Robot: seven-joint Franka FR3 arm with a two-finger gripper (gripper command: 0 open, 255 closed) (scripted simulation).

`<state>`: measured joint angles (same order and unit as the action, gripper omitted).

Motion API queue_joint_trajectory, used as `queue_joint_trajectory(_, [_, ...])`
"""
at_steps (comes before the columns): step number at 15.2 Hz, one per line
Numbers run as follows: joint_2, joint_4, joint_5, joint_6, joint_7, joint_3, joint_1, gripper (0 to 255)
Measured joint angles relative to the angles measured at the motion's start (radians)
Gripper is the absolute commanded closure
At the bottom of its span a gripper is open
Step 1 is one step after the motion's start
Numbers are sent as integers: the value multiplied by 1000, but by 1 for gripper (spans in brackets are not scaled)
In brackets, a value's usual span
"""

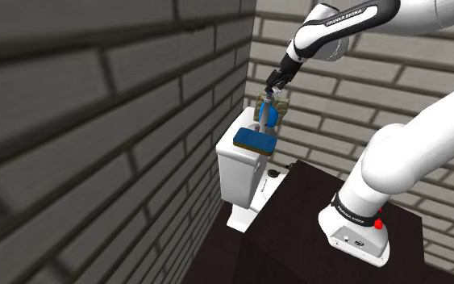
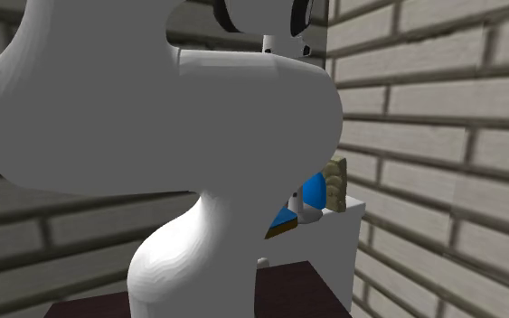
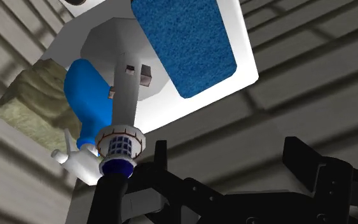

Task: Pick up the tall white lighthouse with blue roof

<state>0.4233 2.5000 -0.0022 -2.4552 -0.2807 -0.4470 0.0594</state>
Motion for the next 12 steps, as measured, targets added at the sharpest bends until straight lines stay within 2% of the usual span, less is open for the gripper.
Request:
queue_joint_trajectory(2, [-57,-10,52,-64,-50,-53,-24,0])
queue_joint_trajectory(6, [-197,-64,235,-166,-206,-184,-108,0])
queue_joint_trajectory(8, [-279,-104,376,-195,-317,-252,-158,0])
queue_joint_trajectory(10, [-374,-150,548,-209,-450,-304,-196,0])
queue_joint_trajectory(12, [-415,-160,638,-220,-520,-313,-202,0])
